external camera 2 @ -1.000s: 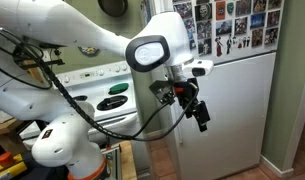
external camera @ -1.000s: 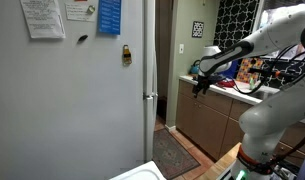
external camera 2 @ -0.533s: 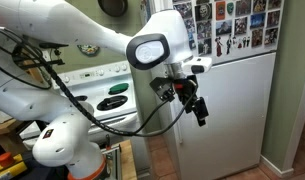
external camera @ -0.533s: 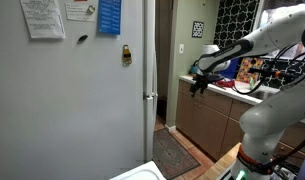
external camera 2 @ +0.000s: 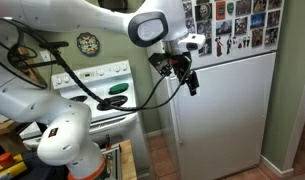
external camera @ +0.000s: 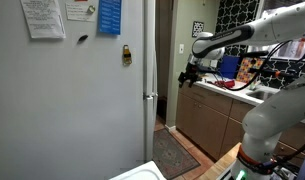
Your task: Open the top fridge door
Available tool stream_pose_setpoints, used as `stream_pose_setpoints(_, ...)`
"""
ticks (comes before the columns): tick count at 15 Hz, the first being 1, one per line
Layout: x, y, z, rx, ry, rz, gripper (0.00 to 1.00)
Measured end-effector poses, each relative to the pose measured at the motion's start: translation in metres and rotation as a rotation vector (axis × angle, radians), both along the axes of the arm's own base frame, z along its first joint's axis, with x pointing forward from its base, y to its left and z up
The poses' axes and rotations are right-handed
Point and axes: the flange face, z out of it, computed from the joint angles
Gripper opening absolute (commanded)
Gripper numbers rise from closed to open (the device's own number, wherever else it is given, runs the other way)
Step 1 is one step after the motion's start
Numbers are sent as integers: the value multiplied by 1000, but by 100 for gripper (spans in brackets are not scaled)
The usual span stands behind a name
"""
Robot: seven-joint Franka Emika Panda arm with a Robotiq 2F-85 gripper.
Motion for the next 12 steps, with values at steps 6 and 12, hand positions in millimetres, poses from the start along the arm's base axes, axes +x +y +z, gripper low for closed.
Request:
stream_pose_setpoints(6, 3, 2, 6, -18, -52, 102, 100)
stream_pose_setpoints(12, 13, 19, 45, -64, -178, 400, 100)
